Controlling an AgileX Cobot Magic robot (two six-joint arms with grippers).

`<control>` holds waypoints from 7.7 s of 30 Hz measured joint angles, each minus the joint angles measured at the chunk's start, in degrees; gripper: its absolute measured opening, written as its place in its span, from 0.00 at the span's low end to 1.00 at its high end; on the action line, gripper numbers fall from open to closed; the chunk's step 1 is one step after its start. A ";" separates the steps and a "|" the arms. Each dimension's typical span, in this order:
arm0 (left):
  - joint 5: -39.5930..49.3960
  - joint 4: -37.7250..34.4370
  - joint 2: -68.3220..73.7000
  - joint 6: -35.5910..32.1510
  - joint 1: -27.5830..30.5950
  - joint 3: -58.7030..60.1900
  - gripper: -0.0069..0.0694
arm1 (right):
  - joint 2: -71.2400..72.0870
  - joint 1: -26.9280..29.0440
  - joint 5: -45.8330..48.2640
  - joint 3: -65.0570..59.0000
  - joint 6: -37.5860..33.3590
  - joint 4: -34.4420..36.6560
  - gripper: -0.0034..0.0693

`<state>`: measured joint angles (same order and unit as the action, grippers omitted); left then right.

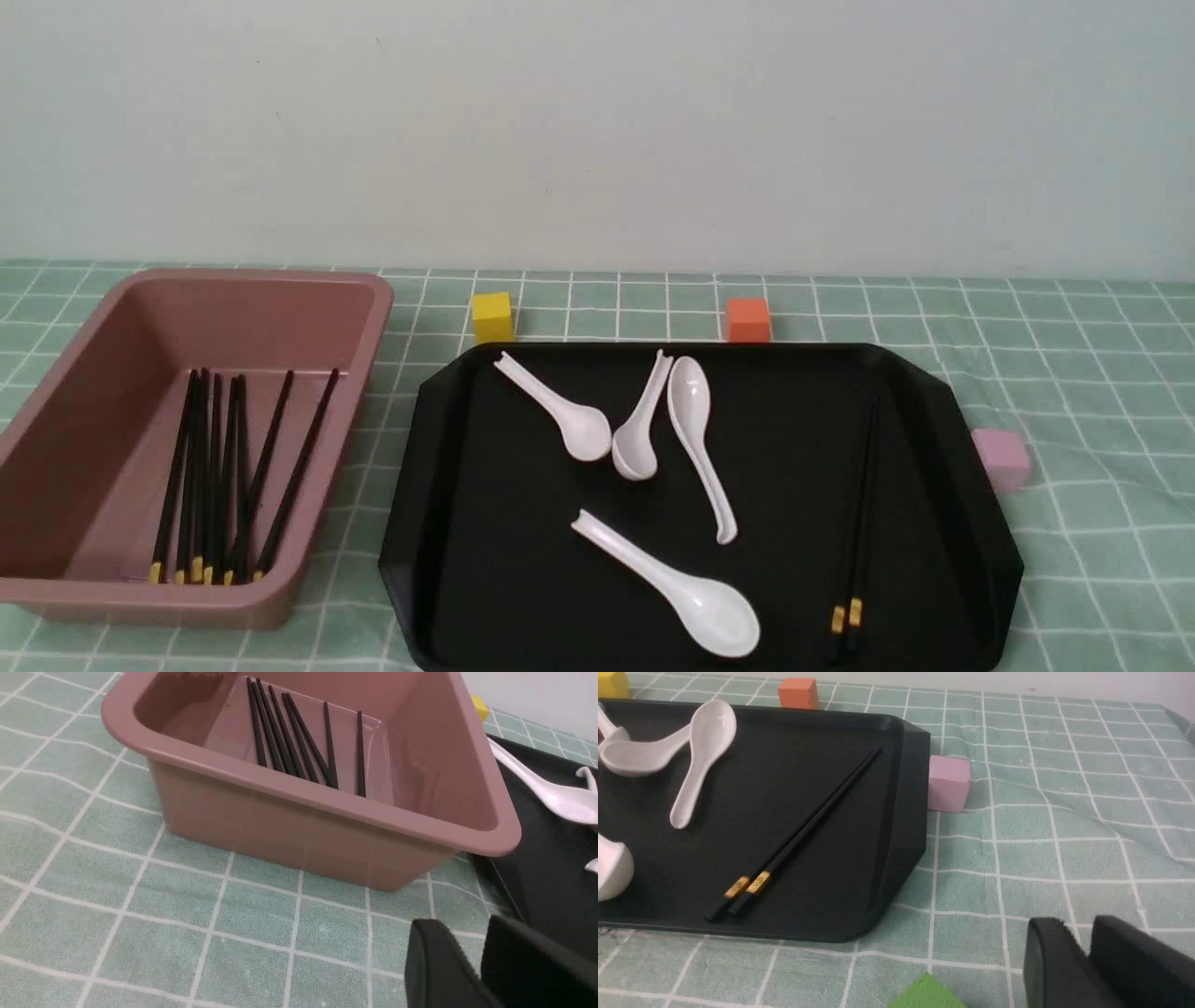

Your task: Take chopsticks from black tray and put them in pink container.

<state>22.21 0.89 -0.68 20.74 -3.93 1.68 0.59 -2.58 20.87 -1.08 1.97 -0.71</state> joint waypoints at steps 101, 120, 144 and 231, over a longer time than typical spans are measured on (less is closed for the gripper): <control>0.00 0.00 0.00 0.00 0.00 0.00 0.40 | -88.34 -20.84 25.59 58.36 14.47 12.78 0.46; 0.00 0.00 0.00 0.00 0.00 0.00 0.40 | -109.83 -23.74 22.14 66.82 39.05 -1.52 0.58; 0.00 0.00 0.00 0.00 0.00 0.00 0.40 | -100.73 -23.74 29.10 68.35 31.86 -1.22 0.24; -0.11 0.00 0.00 0.00 0.00 0.00 0.40 | -13.38 -33.97 8.56 36.84 2.85 3.98 0.04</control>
<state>22.11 0.89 -0.68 20.74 -3.93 1.68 -12.78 -36.55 29.43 35.76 4.82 3.27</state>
